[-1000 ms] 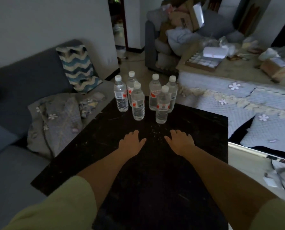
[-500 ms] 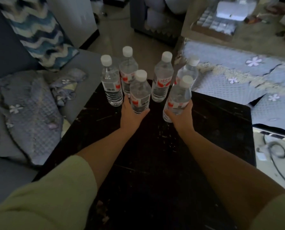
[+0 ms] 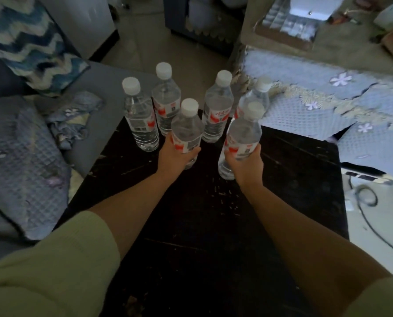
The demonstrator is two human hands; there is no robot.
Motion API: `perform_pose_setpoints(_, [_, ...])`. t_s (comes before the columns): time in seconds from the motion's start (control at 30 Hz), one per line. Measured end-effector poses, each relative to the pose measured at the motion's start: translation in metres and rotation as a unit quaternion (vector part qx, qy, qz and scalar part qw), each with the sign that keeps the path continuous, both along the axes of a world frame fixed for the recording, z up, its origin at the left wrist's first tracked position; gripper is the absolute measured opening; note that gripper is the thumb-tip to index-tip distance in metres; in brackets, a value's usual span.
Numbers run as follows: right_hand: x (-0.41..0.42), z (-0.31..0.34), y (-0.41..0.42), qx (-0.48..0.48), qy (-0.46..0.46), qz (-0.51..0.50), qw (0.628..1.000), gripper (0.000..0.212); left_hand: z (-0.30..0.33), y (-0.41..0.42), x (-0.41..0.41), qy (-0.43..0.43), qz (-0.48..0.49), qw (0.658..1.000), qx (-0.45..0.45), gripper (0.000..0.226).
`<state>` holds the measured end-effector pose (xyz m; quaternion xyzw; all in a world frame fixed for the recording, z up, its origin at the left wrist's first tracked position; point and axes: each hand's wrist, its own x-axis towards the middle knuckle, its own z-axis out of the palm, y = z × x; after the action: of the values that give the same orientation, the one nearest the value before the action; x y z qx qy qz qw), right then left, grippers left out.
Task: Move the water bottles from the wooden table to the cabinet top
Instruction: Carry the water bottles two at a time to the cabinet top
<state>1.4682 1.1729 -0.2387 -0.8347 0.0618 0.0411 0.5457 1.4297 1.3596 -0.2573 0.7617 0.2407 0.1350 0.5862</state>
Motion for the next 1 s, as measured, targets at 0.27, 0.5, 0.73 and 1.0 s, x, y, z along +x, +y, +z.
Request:
perform_pose_setpoints(0.27, [-0.042, 0.005, -0.063, -0.023, 0.046, -0.026, 0.998, 0.055, 0.02, -0.05, -0.027, 0.063, -0.045, 0.996, 0.048, 0.067])
perform_pose_setpoints(0.5, [-0.098, 0.023, -0.16, -0.021, 0.05, -0.089, 0.995, 0.063, 0.037, -0.144, -0.058, 0.082, -0.147, 0.982, 0.083, 0.059])
perform_pose_setpoints(0.73, [-0.191, 0.057, -0.284, -0.029, 0.028, -0.139, 0.989, 0.056, 0.066, -0.27, -0.109, 0.093, -0.204, 0.974, 0.04, 0.062])
perform_pose_setpoints(1.0, [-0.352, 0.08, -0.446, -0.013, 0.026, -0.274, 0.961, 0.051, 0.086, -0.449, -0.21, 0.089, -0.327, 0.941, 0.006, 0.065])
